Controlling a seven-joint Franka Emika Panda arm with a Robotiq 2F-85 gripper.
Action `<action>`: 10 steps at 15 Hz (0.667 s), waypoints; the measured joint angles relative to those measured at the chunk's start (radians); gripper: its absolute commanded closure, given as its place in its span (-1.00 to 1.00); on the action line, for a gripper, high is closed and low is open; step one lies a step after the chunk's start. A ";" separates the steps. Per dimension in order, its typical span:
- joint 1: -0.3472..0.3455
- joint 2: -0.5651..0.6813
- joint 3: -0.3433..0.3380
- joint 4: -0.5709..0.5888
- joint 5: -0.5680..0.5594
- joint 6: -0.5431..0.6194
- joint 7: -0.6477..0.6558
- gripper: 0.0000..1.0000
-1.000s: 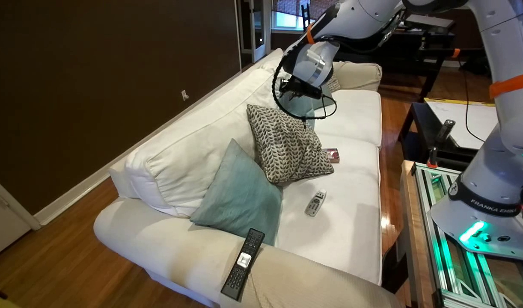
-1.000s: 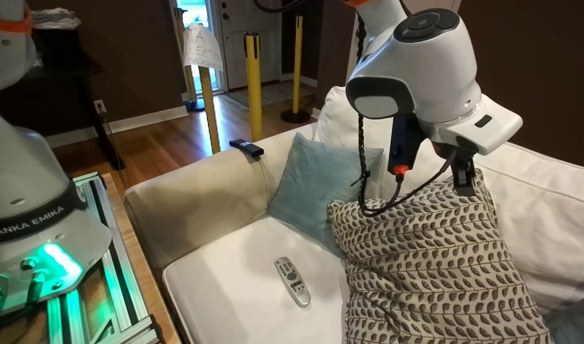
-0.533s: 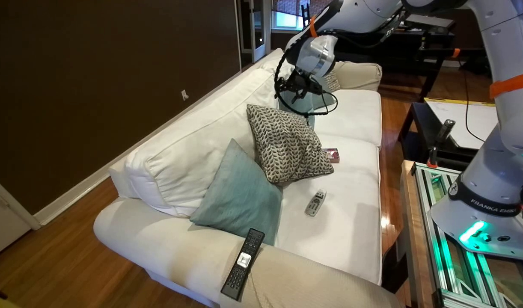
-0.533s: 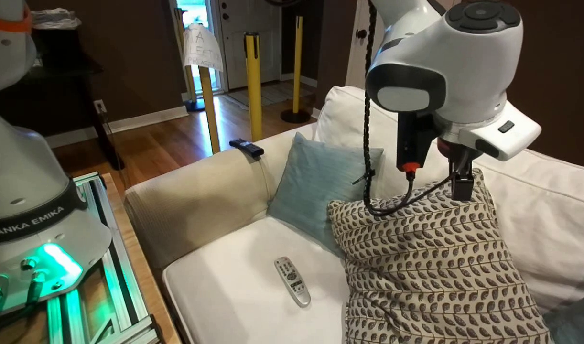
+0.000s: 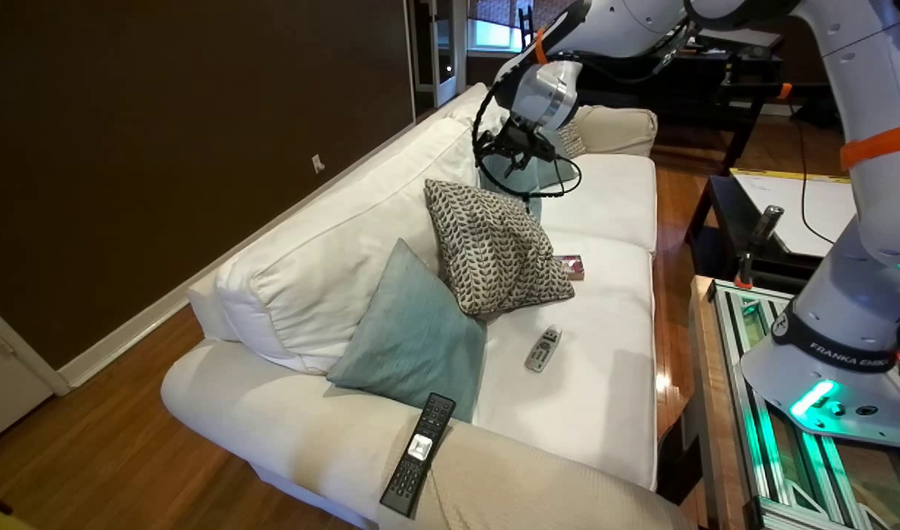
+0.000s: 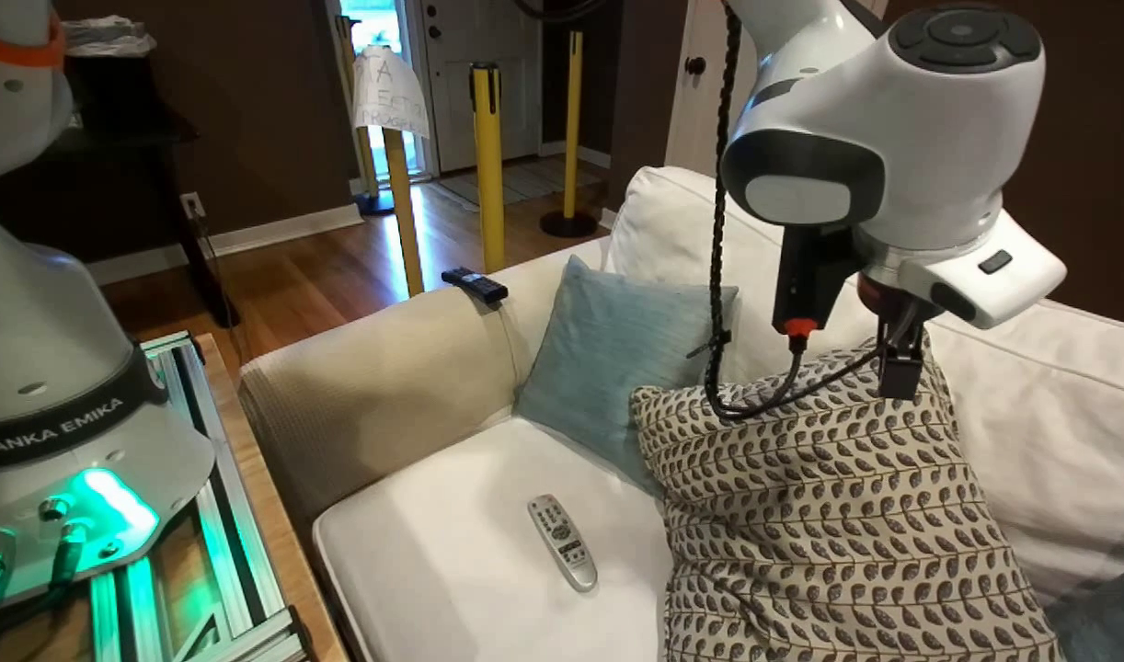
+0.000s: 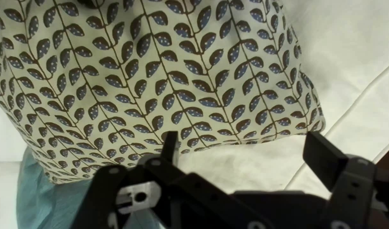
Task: Pick up the beige and black pillow and put it in front of the blue pillows, pick up the left blue pillow move it to the left of the couch, pick the beige and black pillow and move it backwards
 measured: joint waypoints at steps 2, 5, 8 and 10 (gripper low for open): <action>-0.016 0.031 -0.016 0.050 -0.005 -0.053 0.054 -1.00; -0.035 0.089 -0.044 0.140 -0.033 -0.149 0.138 -1.00; -0.041 0.157 -0.074 0.236 -0.077 -0.222 0.223 -1.00; -0.041 0.209 -0.090 0.300 -0.114 -0.258 0.283 -1.00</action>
